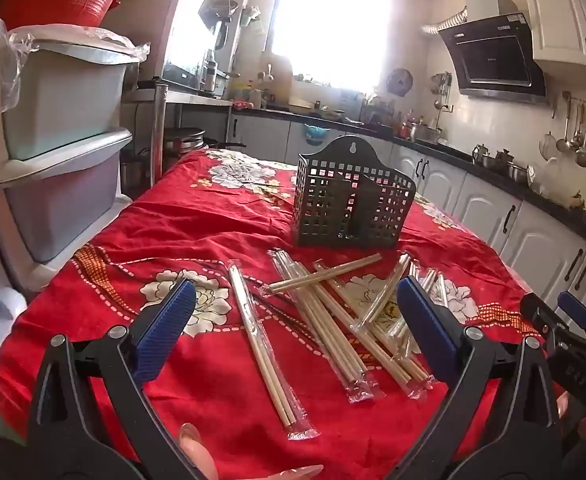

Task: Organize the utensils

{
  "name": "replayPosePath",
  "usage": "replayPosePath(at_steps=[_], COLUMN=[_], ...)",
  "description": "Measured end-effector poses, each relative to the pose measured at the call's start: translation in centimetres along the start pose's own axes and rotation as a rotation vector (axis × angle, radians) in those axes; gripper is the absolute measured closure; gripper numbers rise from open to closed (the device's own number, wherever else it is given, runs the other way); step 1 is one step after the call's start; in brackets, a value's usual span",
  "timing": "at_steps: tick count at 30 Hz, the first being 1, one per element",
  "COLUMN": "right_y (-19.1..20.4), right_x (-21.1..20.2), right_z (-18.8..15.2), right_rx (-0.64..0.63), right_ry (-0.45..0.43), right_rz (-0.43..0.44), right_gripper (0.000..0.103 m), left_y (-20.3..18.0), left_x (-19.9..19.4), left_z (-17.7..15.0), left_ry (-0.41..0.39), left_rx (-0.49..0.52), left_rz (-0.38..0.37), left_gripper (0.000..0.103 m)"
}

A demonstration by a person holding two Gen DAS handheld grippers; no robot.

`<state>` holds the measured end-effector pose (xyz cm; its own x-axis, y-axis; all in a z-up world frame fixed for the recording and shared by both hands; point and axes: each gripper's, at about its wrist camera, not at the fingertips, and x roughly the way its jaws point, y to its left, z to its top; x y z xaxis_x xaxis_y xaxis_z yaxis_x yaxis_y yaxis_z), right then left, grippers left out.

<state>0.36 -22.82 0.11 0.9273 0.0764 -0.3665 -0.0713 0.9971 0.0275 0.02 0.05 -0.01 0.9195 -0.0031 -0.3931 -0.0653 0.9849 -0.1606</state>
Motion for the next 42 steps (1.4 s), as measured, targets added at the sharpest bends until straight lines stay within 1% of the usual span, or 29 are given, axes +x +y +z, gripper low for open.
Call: replayPosePath(at_steps=[4, 10, 11, 21, 42], right_y=[-0.3, 0.4, 0.4, 0.2, 0.2], right_x=[0.4, -0.5, -0.3, -0.7, -0.6], right_z=[-0.1, 0.5, 0.1, 0.2, 0.1], right_rx=[0.0, -0.006, -0.012, -0.004, 0.0], right_ry=[-0.006, -0.016, -0.02, -0.036, -0.03], right_rz=[0.001, 0.01, 0.01, 0.018, 0.026], right_gripper=[0.006, 0.006, 0.006, 0.006, 0.006], left_y=[0.0, 0.0, -0.1, -0.2, -0.1], left_x=[0.0, -0.5, -0.4, -0.8, -0.7], left_z=[-0.1, 0.3, 0.4, 0.6, 0.5], left_ry=[-0.004, -0.015, -0.017, -0.024, -0.024], left_rx=[0.001, 0.008, 0.012, 0.003, -0.004], left_rz=[0.0, -0.004, -0.001, -0.009, -0.012], left_gripper=[0.01, 0.01, 0.01, 0.01, 0.01])
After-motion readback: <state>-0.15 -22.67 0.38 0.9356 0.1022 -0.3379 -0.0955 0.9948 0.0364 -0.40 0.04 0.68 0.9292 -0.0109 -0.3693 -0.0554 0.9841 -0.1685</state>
